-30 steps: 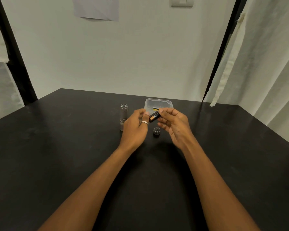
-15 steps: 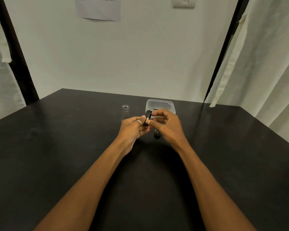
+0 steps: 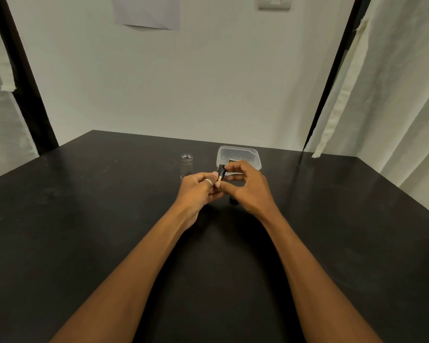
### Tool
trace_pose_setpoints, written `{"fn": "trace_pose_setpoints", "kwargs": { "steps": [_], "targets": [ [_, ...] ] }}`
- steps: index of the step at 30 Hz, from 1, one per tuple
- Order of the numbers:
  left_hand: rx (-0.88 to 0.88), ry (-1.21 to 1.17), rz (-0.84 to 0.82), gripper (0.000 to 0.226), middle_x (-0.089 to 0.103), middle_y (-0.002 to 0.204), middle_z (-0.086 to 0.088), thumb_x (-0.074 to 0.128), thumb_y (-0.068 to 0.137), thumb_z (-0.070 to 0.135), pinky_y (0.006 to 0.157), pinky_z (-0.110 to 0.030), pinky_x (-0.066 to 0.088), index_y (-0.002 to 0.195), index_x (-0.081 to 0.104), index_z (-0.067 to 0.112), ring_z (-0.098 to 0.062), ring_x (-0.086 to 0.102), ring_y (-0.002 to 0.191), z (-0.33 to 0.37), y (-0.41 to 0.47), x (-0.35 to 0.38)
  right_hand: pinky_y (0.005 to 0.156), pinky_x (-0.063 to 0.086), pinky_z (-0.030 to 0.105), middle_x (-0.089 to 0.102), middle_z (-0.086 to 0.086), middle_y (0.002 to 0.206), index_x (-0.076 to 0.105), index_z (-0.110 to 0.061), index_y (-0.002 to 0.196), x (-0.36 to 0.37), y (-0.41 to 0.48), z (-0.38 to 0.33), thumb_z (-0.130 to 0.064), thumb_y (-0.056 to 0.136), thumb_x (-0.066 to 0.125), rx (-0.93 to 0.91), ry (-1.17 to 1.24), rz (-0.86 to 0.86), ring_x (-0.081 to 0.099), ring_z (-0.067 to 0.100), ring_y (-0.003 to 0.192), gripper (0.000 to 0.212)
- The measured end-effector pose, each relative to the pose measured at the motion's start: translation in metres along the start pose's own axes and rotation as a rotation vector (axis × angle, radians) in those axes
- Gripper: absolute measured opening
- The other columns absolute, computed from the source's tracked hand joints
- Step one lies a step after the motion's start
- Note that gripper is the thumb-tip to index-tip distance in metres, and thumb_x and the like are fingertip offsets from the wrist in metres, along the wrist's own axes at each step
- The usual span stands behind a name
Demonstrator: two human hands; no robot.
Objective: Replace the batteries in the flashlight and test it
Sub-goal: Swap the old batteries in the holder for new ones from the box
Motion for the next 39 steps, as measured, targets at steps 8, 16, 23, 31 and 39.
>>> {"fn": "trace_pose_setpoints", "kwargs": {
  "steps": [8,16,23,31,39],
  "targets": [
    [0.02,0.014,0.003,0.018,0.075,0.091,-0.01,0.059,0.102,0.013,0.078,-0.031,0.063,0.099,0.073,0.003,-0.021,0.076,0.086,0.004,-0.003,0.003,0.073,0.06,0.017,0.069,-0.005,0.112,0.066,-0.018,0.117,-0.001,-0.002,-0.008,-0.019,0.085,0.08,-0.151,-0.154,0.06,0.068,0.005,0.1,0.034],
    [0.011,0.049,0.03,0.018,0.068,0.078,-0.01,0.063,0.101,0.014,0.062,-0.022,0.056,0.094,0.074,0.001,-0.009,0.067,0.063,0.001,0.001,0.0,0.079,0.062,0.033,0.068,0.004,0.118,0.056,-0.014,0.128,0.004,-0.007,-0.019,-0.027,0.088,0.076,-0.293,-0.455,0.015,0.067,0.016,0.102,0.047],
    [0.008,0.14,0.013,0.021,0.065,0.058,0.004,0.062,0.101,0.016,0.069,-0.033,0.059,0.089,0.077,0.005,-0.006,0.062,0.057,-0.002,0.003,0.0,0.074,0.061,0.041,0.07,0.008,0.105,0.052,-0.011,0.124,0.005,-0.011,-0.025,-0.025,0.085,0.074,-0.323,-0.543,0.045,0.068,0.023,0.087,0.047],
    [0.006,0.11,0.023,0.025,0.069,0.063,0.0,0.064,0.1,0.021,0.076,-0.04,0.062,0.085,0.078,0.007,-0.011,0.067,0.062,-0.006,0.007,-0.004,0.076,0.061,0.038,0.074,-0.001,0.098,0.071,-0.016,0.107,0.009,-0.012,-0.026,-0.023,0.088,0.071,-0.363,-0.461,0.024,0.066,0.013,0.085,0.02],
    [-0.026,0.0,0.021,0.023,0.073,0.088,-0.011,0.06,0.103,0.016,0.067,-0.022,0.059,0.093,0.076,0.001,-0.012,0.071,0.075,-0.003,0.003,-0.001,0.091,0.056,0.019,0.077,-0.007,0.106,0.078,-0.018,0.113,0.003,-0.004,-0.012,-0.016,0.091,0.077,-0.216,-0.214,0.007,0.072,0.004,0.099,0.022]
  ]
}}
Point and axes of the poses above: each hand's wrist, its own y-axis towards the middle knuckle, its own x-axis out of the palm, z = x × y, the point moved 7 cm from there along y, towards the middle knuckle
